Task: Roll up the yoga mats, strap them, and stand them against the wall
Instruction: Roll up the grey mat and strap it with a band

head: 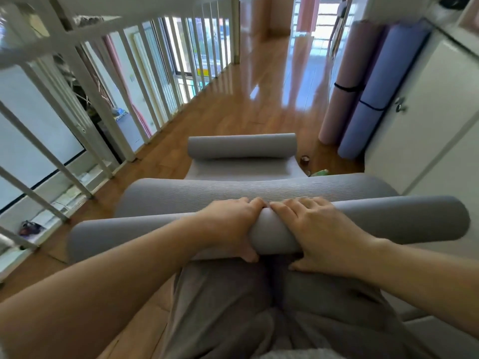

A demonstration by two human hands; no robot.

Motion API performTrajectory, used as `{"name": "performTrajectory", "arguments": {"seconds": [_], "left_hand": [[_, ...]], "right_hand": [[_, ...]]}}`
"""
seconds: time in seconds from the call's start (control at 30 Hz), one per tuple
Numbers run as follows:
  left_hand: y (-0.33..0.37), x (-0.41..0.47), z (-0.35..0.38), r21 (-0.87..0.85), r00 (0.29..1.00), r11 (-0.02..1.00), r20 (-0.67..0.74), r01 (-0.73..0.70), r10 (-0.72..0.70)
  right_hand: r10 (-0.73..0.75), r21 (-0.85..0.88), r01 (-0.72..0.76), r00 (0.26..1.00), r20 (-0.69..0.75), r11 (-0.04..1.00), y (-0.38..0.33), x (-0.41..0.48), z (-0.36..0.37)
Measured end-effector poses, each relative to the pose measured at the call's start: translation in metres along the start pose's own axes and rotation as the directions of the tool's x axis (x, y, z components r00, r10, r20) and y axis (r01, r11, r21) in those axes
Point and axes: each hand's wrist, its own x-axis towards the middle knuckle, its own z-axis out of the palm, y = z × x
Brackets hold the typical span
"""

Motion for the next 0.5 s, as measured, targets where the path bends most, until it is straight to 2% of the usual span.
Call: {"name": "performTrajectory", "arguments": {"seconds": [0.07, 0.1, 0.23, 0.27, 0.33, 0.37, 0.43, 0.5], "left_hand": [[-0.007, 0.008, -0.009, -0.101, 0.998, 0.995, 0.068, -0.004, 0.011], [-0.009, 0.010, -0.009, -0.103, 0.999, 0.995, 0.048, -0.003, 0.008], [-0.004, 0.006, 0.014, 0.175, 0.971, 0.984, -0.238, 0.045, -0.002], [-0.005, 0.007, 0.018, 0.182, 0.964, 0.982, -0.267, 0.052, -0.001], [-0.009, 0.012, 0.012, 0.115, 0.971, 0.992, -0.236, 0.053, -0.024], [-0.013, 0.015, 0.007, 0.062, 0.978, 0.997, -0.204, 0.047, -0.034], [-0.020, 0.021, -0.005, -0.052, 0.993, 0.998, -0.110, 0.025, -0.030], [-0.025, 0.027, -0.014, -0.140, 1.000, 0.990, -0.014, -0.002, 0.001]], "right_hand": [[0.026, 0.018, -0.027, 0.999, 0.031, 0.999, 0.003, 0.010, 0.000], [0.036, 0.054, -0.039, 0.998, 0.044, 0.998, 0.007, 0.015, -0.002], [-0.007, 0.163, -0.017, 0.989, 0.147, 0.986, 0.026, 0.038, -0.010], [-0.021, 0.167, -0.010, 0.983, 0.184, 0.986, 0.029, 0.042, -0.012], [-0.031, 0.181, -0.008, 0.977, 0.213, 0.984, 0.033, 0.047, -0.014], [-0.019, 0.160, -0.010, 0.984, 0.177, 0.987, 0.033, 0.045, -0.013], [0.003, 0.027, -0.002, 0.999, -0.047, 1.000, 0.028, 0.039, -0.001], [0.009, -0.039, -0.018, 0.978, -0.209, 0.999, 0.021, 0.033, 0.013]]}}
